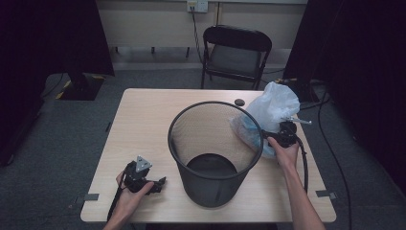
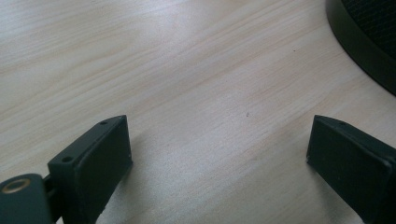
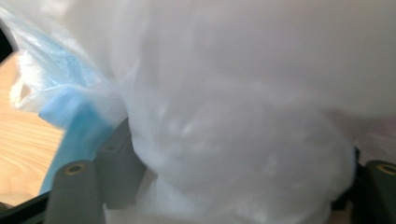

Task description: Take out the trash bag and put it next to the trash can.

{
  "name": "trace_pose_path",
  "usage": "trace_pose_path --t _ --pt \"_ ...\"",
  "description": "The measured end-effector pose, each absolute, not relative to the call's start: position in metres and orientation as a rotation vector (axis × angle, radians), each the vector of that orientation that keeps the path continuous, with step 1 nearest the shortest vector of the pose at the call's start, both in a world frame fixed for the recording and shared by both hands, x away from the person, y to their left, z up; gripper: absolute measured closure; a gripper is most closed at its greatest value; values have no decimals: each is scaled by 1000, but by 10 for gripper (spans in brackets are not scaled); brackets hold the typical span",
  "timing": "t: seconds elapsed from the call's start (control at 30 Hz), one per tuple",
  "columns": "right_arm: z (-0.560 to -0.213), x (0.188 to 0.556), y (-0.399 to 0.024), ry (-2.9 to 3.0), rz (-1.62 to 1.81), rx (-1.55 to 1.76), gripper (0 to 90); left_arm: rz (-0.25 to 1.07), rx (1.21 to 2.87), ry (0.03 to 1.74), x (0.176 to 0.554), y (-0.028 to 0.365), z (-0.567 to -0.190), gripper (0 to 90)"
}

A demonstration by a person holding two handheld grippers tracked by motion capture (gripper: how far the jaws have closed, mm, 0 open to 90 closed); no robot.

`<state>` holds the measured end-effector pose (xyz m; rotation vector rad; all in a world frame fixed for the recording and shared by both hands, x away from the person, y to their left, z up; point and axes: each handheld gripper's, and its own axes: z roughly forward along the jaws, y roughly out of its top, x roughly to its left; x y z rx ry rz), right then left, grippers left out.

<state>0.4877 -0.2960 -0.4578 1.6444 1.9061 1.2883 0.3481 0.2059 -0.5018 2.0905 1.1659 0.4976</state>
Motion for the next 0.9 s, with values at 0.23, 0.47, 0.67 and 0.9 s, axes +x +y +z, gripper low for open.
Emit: trace_pose_path --t 0.23,0.47,0.67,0.9 --pt "-450 473 -299 1901 1290 1604 210 497 2093 1166 348 206 -502 58" --pt "-434 463 -300 1901 1310 1567 191 498 2091 1166 348 206 -502 58" --pt "-421 454 -301 1901 1295 1553 177 497 2094 1165 348 206 -502 58" --pt "-419 442 -311 1873 1306 1555 172 496 2091 1167 348 206 -502 57"
